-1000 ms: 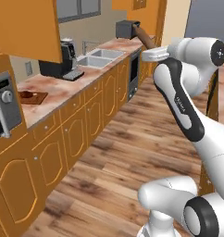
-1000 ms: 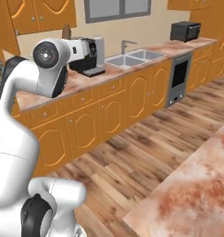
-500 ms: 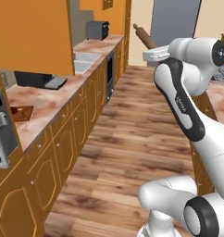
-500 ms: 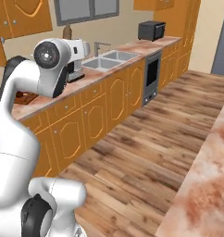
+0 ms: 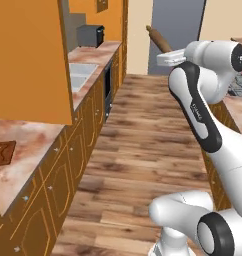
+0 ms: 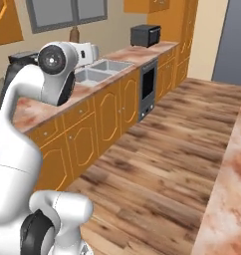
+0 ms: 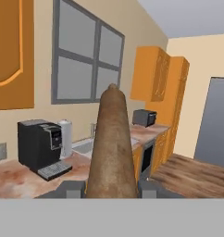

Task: Open the cabinet, retrieve the rolling pin, and place it next to the meat on the cutting board to prepare for tenderizing.

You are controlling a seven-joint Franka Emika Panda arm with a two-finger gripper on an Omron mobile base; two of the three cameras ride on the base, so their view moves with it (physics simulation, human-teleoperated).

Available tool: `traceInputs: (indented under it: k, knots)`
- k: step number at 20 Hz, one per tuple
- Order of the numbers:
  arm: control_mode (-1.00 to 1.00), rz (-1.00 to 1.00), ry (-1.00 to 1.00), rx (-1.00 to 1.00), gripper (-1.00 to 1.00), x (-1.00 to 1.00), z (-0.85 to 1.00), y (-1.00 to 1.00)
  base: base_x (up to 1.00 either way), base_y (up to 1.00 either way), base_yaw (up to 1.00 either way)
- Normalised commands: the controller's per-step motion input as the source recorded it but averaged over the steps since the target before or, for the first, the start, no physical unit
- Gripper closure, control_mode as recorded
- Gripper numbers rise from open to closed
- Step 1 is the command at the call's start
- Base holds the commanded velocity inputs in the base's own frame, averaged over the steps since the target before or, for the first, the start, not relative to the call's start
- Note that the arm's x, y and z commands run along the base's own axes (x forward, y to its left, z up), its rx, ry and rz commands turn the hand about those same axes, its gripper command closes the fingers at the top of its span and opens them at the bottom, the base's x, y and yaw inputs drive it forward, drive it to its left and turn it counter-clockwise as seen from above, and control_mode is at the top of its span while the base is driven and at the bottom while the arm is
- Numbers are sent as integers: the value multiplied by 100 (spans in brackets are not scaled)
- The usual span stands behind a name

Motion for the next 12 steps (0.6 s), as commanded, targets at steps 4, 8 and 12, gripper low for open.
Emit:
traceInputs:
  k: [4,8,12]
  knots:
    - [100,0,0,0,100,0,0,0,75,-13,14]
    - [100,0,0,0,100,0,0,0,48,-8,43]
    - [100,0,0,0,100,0,0,0,39,0,52]
